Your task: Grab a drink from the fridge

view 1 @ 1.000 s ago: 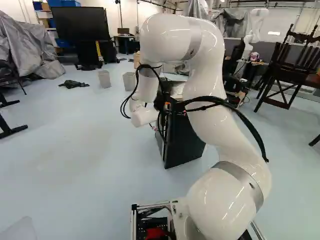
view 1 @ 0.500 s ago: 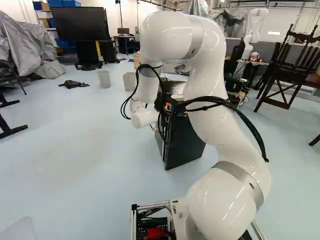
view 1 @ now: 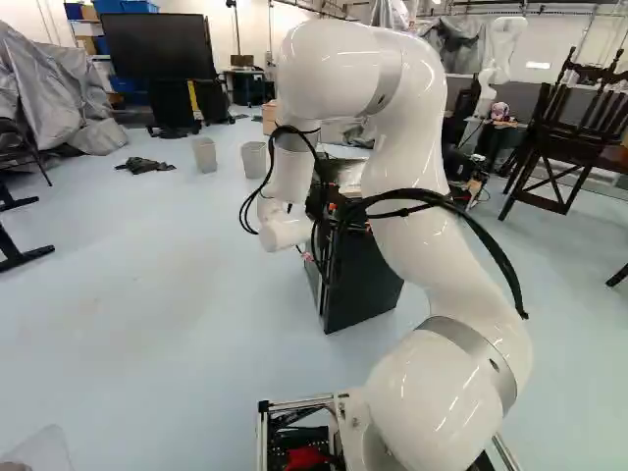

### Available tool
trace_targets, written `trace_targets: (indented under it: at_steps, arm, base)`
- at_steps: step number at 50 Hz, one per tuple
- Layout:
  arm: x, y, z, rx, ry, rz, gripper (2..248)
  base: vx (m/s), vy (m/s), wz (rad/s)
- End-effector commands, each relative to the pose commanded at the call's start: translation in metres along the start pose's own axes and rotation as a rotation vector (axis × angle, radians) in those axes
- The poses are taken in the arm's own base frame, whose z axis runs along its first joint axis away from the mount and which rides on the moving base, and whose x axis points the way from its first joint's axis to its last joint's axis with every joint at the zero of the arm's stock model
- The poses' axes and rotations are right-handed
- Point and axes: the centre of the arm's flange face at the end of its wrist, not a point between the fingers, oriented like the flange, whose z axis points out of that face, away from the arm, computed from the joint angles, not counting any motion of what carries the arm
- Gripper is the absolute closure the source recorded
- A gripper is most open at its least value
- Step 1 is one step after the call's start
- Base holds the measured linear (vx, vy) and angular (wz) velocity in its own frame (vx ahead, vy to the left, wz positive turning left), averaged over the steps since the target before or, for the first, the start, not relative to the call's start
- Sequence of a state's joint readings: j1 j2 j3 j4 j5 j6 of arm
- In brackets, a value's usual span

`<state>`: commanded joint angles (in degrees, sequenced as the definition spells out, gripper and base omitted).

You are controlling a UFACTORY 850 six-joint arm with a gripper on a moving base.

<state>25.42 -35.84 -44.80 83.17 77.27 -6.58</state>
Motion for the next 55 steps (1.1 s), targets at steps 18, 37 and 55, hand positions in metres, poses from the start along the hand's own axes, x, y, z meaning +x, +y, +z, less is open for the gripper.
trace_targets:
  at_steps: [18,37,55]
  arm:
    - [0.001,0.005,0.003,-0.026,-0.002,0.003,3]
    - [0.001,0.01,0.007,-0.06,-0.005,0.008,3]
    - [0.002,0.019,0.009,-0.106,-0.009,0.013,3]
  base:
    - [0.0,0.0,0.0]
    - [0.0,0.0,0.0]
    - [0.0,0.0,0.0]
